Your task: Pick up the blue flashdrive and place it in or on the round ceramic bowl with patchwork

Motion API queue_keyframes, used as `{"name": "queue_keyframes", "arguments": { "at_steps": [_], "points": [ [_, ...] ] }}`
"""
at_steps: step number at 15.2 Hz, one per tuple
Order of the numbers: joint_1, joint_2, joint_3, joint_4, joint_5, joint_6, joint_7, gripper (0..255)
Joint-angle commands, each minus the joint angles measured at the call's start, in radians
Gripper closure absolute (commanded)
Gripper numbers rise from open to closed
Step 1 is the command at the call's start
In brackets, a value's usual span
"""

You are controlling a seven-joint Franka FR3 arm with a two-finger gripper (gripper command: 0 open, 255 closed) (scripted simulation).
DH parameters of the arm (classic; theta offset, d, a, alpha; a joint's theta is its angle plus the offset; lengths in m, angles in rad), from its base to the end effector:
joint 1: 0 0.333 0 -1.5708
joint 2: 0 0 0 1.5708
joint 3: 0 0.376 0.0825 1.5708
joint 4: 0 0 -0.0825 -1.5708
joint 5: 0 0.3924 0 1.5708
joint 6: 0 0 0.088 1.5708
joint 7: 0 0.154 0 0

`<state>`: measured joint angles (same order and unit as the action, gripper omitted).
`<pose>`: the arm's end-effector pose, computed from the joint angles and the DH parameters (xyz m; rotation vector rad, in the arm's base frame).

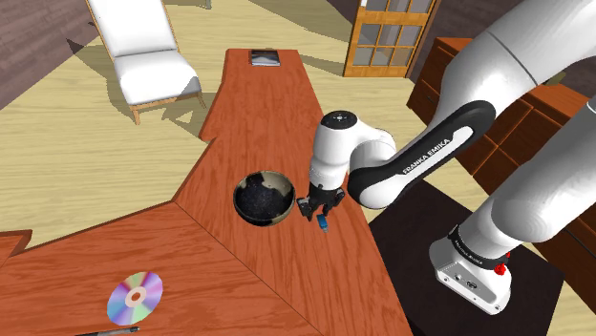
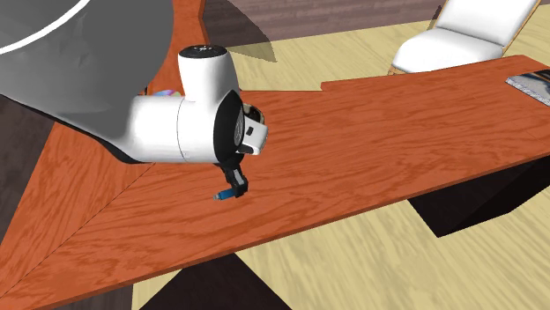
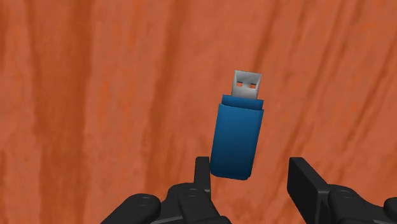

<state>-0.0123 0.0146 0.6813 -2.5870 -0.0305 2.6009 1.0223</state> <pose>0.3516 0.2786 0.2610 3.0973 -0.5113 0.0105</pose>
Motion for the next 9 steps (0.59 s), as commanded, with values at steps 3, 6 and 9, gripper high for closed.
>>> {"name": "queue_keyframes", "arguments": {
  "at_steps": [3,6,9],
  "points": [
    [-0.003,0.007,-0.003,-0.009,-0.003,0.002,0.000,255],
    [0.000,-0.046,0.002,-0.004,0.060,-0.044,-0.046,255],
    [0.008,-0.096,-0.001,0.003,0.111,-0.092,-0.083,255]
  ]
}}
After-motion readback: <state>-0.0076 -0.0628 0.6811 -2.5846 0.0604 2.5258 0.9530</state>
